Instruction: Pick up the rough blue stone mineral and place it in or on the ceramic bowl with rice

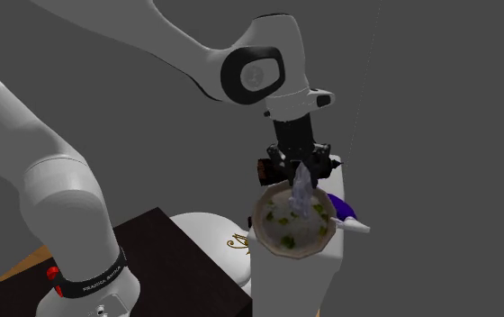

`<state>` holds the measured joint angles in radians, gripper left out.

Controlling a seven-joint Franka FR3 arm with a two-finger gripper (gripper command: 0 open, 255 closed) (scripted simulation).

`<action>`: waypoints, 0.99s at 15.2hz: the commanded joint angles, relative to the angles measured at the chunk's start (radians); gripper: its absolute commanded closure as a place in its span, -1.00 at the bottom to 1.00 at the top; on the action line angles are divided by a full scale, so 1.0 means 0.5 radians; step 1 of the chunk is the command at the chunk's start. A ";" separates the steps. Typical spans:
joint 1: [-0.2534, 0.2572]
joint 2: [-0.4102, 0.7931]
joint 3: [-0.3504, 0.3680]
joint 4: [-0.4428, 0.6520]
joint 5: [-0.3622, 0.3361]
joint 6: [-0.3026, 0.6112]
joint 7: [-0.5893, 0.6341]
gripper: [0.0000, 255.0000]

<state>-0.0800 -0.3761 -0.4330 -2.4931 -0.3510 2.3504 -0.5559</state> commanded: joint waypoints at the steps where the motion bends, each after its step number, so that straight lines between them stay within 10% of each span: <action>1: -0.003 0.042 -0.015 -0.046 -0.004 0.058 0.006 1.00; 11: -0.030 0.083 -0.001 -0.080 0.004 0.131 0.001 1.00; 12: -0.036 0.082 -0.009 -0.094 -0.001 0.145 -0.006 -1.00; 15: -0.055 0.050 -0.023 -0.119 -0.015 0.142 -0.026 -1.00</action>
<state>-0.1028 -0.3511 -0.4409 -2.5419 -0.3545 2.4327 -0.5678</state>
